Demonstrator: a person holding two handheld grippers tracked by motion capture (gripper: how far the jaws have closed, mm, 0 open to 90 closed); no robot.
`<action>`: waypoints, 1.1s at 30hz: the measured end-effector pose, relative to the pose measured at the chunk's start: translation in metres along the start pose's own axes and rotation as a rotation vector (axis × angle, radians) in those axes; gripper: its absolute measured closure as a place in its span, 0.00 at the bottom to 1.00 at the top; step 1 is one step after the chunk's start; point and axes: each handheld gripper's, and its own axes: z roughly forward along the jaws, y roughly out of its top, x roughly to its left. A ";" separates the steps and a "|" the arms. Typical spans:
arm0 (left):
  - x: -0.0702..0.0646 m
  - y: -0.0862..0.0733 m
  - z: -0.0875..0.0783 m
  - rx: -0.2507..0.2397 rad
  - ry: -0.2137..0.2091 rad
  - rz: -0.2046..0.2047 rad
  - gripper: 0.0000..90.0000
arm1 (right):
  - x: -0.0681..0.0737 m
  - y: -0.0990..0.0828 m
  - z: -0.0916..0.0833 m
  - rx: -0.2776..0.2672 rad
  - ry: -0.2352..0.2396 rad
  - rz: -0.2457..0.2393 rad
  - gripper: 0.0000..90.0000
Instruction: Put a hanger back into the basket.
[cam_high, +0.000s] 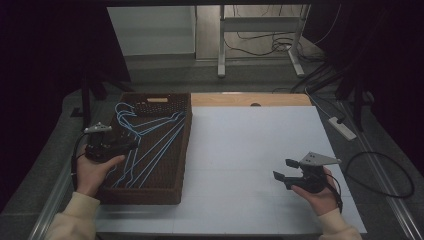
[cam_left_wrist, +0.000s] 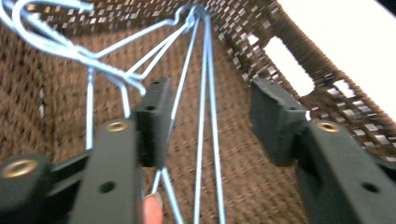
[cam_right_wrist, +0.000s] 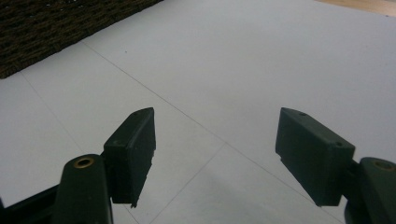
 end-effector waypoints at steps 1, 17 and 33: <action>-0.002 -0.001 -0.003 -0.014 -0.012 0.008 0.50 | 0.000 0.000 0.000 -0.001 0.001 0.000 0.33; -0.046 -0.014 -0.023 -0.136 -0.129 0.127 0.37 | -0.001 0.000 -0.003 -0.009 0.011 0.008 0.33; -0.090 -0.042 -0.009 -0.148 -0.162 0.217 0.35 | -0.001 0.001 -0.010 -0.028 0.013 0.013 0.33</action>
